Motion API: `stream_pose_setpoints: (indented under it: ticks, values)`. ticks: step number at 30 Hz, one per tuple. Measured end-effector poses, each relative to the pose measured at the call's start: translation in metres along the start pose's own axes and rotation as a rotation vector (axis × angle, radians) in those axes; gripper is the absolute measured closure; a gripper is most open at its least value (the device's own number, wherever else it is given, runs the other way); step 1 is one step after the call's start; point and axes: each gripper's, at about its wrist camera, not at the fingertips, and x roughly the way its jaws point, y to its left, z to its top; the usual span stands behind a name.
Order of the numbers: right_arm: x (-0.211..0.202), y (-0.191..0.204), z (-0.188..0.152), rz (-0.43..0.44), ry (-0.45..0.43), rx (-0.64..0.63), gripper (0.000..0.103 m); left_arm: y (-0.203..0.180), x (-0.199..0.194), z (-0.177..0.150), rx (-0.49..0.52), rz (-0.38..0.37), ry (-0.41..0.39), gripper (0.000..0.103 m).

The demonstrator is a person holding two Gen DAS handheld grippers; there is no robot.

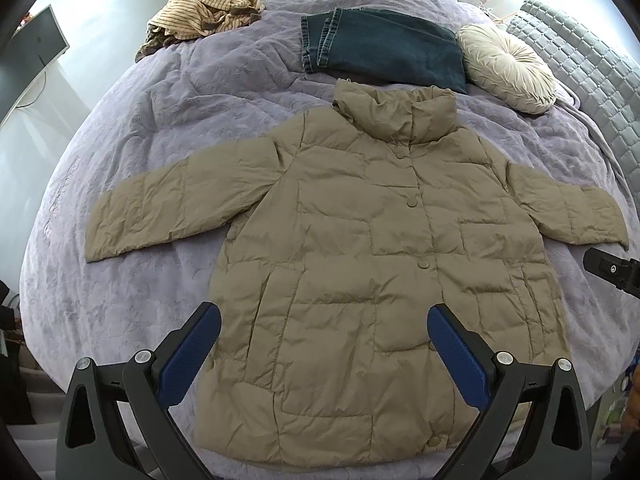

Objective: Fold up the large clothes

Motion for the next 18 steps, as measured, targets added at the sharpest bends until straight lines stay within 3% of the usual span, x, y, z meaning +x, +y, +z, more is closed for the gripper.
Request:
stream_pose_setpoints:
  ticks: [18]
  values:
    - [0.0013, 0.0022, 0.0016, 0.0, 0.004, -0.005, 0.0, 0.0054, 0.0031, 0.0047, -0.017, 0.009, -0.003, 0.0]
